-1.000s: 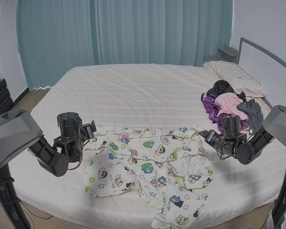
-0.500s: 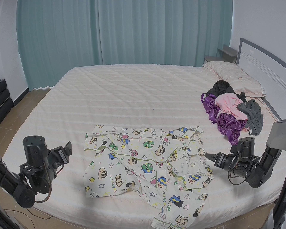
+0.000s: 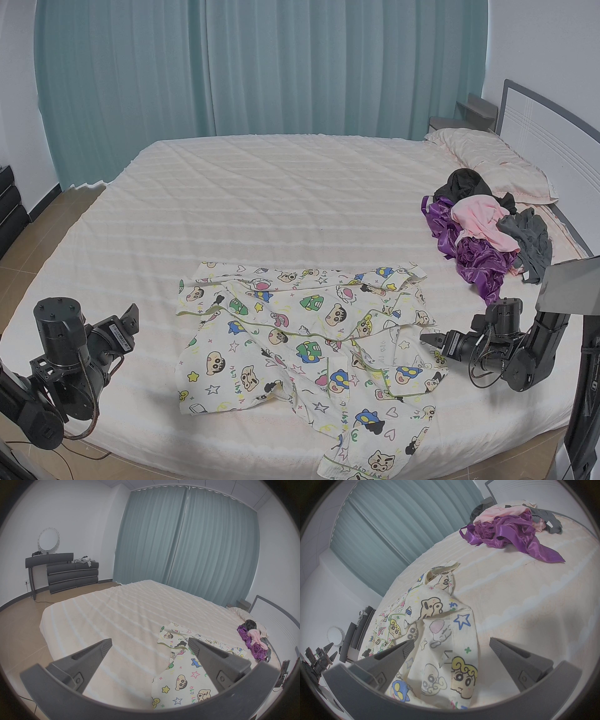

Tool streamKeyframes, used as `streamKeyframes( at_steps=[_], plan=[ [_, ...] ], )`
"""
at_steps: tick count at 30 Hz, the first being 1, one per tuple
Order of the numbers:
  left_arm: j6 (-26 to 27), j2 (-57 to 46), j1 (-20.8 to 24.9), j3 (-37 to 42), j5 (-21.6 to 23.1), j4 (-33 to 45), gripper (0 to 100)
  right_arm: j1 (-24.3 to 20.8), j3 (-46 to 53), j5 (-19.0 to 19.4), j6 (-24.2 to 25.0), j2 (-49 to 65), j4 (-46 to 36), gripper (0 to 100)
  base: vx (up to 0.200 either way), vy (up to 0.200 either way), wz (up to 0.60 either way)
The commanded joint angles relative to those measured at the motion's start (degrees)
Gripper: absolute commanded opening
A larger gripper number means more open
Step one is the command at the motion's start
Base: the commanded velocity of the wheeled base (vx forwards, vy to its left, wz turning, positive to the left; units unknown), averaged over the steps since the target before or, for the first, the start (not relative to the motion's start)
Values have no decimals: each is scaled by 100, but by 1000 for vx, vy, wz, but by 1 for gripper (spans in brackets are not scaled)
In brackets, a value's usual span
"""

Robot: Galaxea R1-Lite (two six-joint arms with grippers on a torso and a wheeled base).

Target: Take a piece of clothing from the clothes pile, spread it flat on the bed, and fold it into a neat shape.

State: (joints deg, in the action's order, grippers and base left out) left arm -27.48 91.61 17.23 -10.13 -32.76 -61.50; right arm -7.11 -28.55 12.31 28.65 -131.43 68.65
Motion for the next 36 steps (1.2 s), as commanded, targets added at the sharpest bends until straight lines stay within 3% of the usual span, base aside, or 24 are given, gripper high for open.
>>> streamKeyframes(
  at_steps=[1,7,13,14,29,36],
  plan=[
    [-3,50,9,29,-3,-2,100,87,-89,34,97,-173,9,100,0,0,0],
    [-12,58,9,29,-3,-2,100,175,-107,377,616,-138,17,100,0,0,0],
    [-65,190,9,29,-3,-2,100,157,-124,412,642,-287,17,100,0,0,0],
    [-65,190,9,29,-3,-2,100,157,-124,412,642,-287,17,0,0,0,0],
    [-65,190,9,37,-3,-11,100,421,25,324,607,47,17,0,0,0,0],
    [-65,190,158,81,-11,-11,100,781,210,17,211,319,-53,0,0,0,0]
  ],
)
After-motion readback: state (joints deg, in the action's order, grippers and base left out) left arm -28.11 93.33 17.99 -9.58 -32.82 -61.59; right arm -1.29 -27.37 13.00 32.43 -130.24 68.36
